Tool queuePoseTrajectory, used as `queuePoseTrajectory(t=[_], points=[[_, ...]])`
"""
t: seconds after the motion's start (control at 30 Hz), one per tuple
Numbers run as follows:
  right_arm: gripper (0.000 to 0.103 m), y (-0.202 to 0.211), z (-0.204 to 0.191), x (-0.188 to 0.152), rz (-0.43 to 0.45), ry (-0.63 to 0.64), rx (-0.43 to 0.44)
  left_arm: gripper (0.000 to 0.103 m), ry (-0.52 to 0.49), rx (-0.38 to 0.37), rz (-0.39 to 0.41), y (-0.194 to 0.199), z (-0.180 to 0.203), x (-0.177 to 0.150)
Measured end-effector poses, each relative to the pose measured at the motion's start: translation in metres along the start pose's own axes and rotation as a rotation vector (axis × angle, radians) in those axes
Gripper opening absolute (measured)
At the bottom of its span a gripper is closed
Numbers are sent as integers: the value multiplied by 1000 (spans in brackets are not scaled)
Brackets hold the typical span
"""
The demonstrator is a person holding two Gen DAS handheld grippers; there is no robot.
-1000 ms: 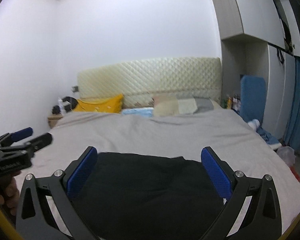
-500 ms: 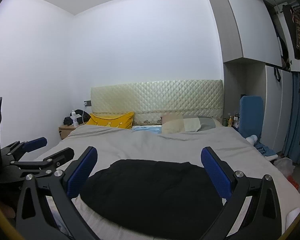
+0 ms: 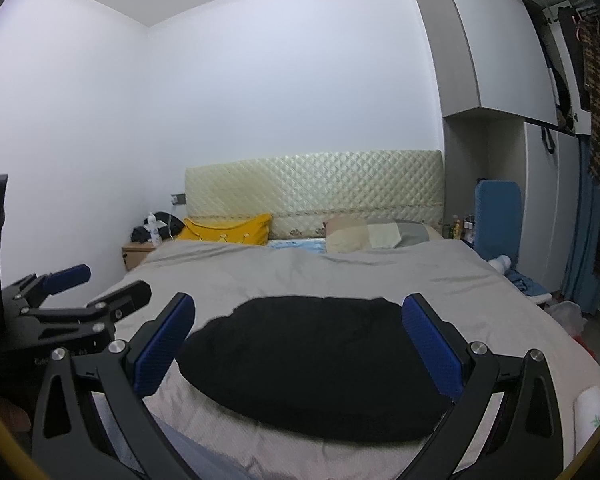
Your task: Fold large clothes
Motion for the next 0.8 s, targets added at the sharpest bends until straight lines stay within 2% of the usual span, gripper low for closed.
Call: queuePoseTrajectory(t=[0.1, 0.2, 0.47, 0.6, 0.8], points=[[103, -4, 4, -11, -19, 6, -12, 102, 3, -63, -29, -9, 5, -9], [103, -11, 9, -24, -44, 5, -39, 102, 0, -91, -59, -19, 11, -18], [103, -25, 23, -50, -107, -2, -50, 102, -5, -106, -118, -49, 22, -38], [103, -35, 35, -57, -134, -25, -69, 102, -3, -83, -138, -58, 24, -42], [103, -41, 47, -62, -120, -40, -75, 102, 3, -81, -148, -67, 24, -47]])
Point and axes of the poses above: each gripper's, at about its wrist camera, not at the fingertips, and y roughly against the way its jaws point, z to its right, x to its top, the point moved 1 cm from there along -y, roughly the way its jaws point, and after that the axes turned 12 degrees about -y, right-handed, at the moved point
